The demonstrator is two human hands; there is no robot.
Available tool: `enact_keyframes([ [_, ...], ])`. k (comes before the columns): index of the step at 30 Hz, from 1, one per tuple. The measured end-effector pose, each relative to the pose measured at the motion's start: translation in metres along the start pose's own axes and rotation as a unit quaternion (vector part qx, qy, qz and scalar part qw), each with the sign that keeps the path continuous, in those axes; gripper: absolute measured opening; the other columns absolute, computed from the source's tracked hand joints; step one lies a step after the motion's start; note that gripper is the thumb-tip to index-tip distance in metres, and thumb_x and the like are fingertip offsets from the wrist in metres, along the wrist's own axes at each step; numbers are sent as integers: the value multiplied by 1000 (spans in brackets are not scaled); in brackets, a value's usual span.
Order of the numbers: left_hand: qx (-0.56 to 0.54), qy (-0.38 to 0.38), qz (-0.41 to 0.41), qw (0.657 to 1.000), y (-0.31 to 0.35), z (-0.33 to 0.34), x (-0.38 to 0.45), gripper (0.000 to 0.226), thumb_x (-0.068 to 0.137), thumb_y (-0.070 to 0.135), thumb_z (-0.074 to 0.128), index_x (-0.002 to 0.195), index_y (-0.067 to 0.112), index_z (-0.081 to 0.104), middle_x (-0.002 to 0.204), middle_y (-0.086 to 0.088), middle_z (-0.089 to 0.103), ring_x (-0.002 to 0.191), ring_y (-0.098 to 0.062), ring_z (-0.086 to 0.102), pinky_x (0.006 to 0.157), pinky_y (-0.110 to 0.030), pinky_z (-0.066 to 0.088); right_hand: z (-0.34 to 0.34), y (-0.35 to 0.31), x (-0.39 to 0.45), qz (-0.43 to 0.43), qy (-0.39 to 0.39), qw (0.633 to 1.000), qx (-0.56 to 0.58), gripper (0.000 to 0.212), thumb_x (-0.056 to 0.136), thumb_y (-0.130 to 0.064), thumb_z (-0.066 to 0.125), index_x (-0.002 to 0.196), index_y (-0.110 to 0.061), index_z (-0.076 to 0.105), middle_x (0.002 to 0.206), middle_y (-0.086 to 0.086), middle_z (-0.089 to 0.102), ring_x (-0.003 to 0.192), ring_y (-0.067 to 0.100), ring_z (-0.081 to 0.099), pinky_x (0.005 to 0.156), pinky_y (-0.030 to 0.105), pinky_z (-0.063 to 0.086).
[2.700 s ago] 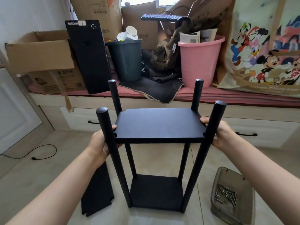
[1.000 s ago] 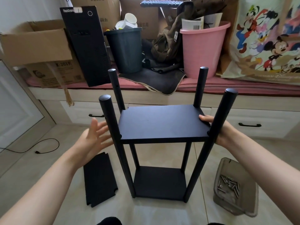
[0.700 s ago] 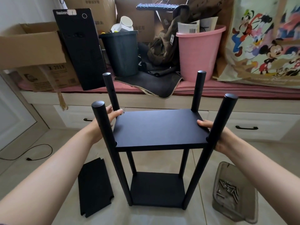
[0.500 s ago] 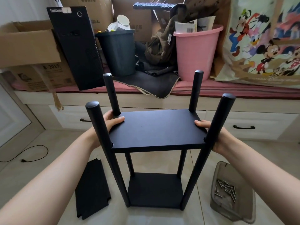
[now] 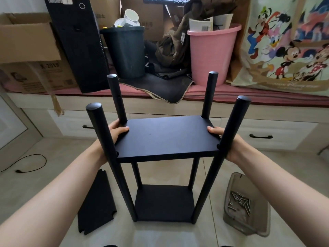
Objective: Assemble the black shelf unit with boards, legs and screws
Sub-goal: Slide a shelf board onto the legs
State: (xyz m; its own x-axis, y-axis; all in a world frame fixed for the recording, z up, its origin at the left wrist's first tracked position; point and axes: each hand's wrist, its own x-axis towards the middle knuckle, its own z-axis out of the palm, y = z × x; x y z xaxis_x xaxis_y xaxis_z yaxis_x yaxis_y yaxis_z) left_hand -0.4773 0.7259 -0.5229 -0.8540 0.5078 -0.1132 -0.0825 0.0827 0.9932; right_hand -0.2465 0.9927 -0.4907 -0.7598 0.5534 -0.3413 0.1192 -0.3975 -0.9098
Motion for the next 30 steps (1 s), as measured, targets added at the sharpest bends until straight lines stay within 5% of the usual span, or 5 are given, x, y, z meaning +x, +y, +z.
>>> enact_keyframes([
  [9,2,0,19,1000,2,9,-10,31,102,13,54,101,42,64,109,8,71,94,-12,69,67,-23,54,-1,4,-3,25,-12,1000,10,16,90,-14,63,101,-2,66,84,8,74,68,21,72,57,26,58],
  [17,20,15,38,999,-14,2,-6,63,95,-2,61,150,24,45,124,17,62,104,-3,65,78,-20,51,-7,20,-3,43,-6,999,-26,30,92,-13,62,118,2,60,103,14,66,90,28,66,79,35,51],
  [22,3,19,40,999,-18,3,-9,57,96,1,60,146,27,50,124,18,64,103,-4,68,79,-23,53,-8,30,-2,37,-5,999,-9,29,93,-13,60,117,2,60,106,14,65,91,27,65,79,35,51],
  [25,2,15,41,999,-18,5,-18,44,98,6,60,123,41,60,110,26,71,98,-3,72,73,-21,57,-9,32,-2,31,3,999,-15,41,92,-14,61,129,6,55,116,17,61,102,31,62,81,37,52],
  [30,27,18,70,997,-22,14,-28,52,100,-2,53,141,29,51,127,18,60,126,-11,57,104,-37,48,-12,40,-3,43,2,999,-15,45,93,-14,61,132,5,53,121,19,60,104,33,62,85,40,52],
])
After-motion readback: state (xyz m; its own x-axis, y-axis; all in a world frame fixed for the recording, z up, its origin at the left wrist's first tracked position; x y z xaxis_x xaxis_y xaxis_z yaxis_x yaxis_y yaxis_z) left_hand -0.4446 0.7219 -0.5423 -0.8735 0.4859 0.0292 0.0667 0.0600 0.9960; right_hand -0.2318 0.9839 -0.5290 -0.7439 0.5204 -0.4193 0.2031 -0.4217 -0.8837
